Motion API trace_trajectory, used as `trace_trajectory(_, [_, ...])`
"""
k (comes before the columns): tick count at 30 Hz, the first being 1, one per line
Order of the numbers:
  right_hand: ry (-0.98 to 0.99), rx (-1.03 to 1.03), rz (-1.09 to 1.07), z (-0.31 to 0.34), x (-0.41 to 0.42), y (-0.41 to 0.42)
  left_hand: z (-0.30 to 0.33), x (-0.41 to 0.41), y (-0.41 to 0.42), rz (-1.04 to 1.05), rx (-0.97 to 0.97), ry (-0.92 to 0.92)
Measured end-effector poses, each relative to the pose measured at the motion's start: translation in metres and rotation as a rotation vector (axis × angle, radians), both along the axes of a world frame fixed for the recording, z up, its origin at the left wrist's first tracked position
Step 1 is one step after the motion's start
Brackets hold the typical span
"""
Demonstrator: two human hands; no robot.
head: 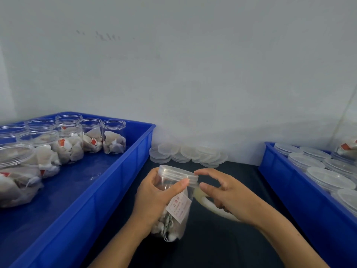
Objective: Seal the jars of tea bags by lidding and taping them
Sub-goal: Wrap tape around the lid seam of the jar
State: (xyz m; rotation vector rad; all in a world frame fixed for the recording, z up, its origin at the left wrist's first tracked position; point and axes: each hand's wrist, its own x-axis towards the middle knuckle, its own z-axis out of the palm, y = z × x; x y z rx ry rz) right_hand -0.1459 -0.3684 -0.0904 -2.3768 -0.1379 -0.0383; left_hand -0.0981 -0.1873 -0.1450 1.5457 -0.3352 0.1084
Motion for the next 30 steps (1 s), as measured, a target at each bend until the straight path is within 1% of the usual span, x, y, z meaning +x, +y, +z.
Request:
trace_trajectory(8, [-0.075, -0.107, -0.066, -0.006, 0.003, 0.000, -0.002, 0.008, 0.005, -0.164, -0.032, 0.028])
trace_trajectory(12, [-0.124, -0.129, -0.086, -0.010, 0.004, 0.005, -0.005, 0.010, 0.005, -0.186, -0.061, 0.034])
trace_trajectory(14, [-0.145, -0.123, -0.110, -0.013, 0.003, 0.007, -0.005, 0.010, 0.005, -0.177, -0.086, 0.072])
trace_trajectory(15, [-0.157, -0.117, -0.120, -0.014, 0.003, 0.009, -0.005, 0.009, 0.004, -0.155, -0.080, 0.069])
trace_trajectory(17, [-0.172, -0.097, -0.144, -0.015, 0.003, 0.012, -0.005, 0.005, 0.001, -0.040, -0.007, -0.046])
trace_trajectory(20, [-0.192, -0.117, -0.179, -0.015, 0.002, 0.017, -0.005, -0.005, -0.007, 0.341, 0.307, -0.337])
trace_trajectory(21, [-0.199, -0.132, -0.187, -0.016, 0.001, 0.019, -0.004, -0.009, -0.011, 0.429, 0.390, -0.388])
trace_trajectory(22, [-0.205, -0.145, -0.191, -0.016, 0.000, 0.020, -0.003, -0.012, -0.016, 0.463, 0.441, -0.379])
trace_trajectory(24, [-0.203, -0.155, -0.185, -0.018, -0.003, 0.024, 0.000, -0.014, -0.023, 0.436, 0.469, -0.261])
trace_trajectory(26, [-0.197, -0.170, -0.165, -0.019, -0.005, 0.027, 0.005, -0.012, -0.022, 0.376, 0.436, -0.140])
trace_trajectory(28, [-0.178, -0.179, -0.139, -0.017, -0.005, 0.026, 0.007, -0.006, -0.017, 0.329, 0.384, -0.058])
trace_trajectory(30, [-0.126, -0.120, -0.099, -0.014, -0.005, 0.023, 0.006, -0.001, -0.012, 0.277, 0.338, -0.007])
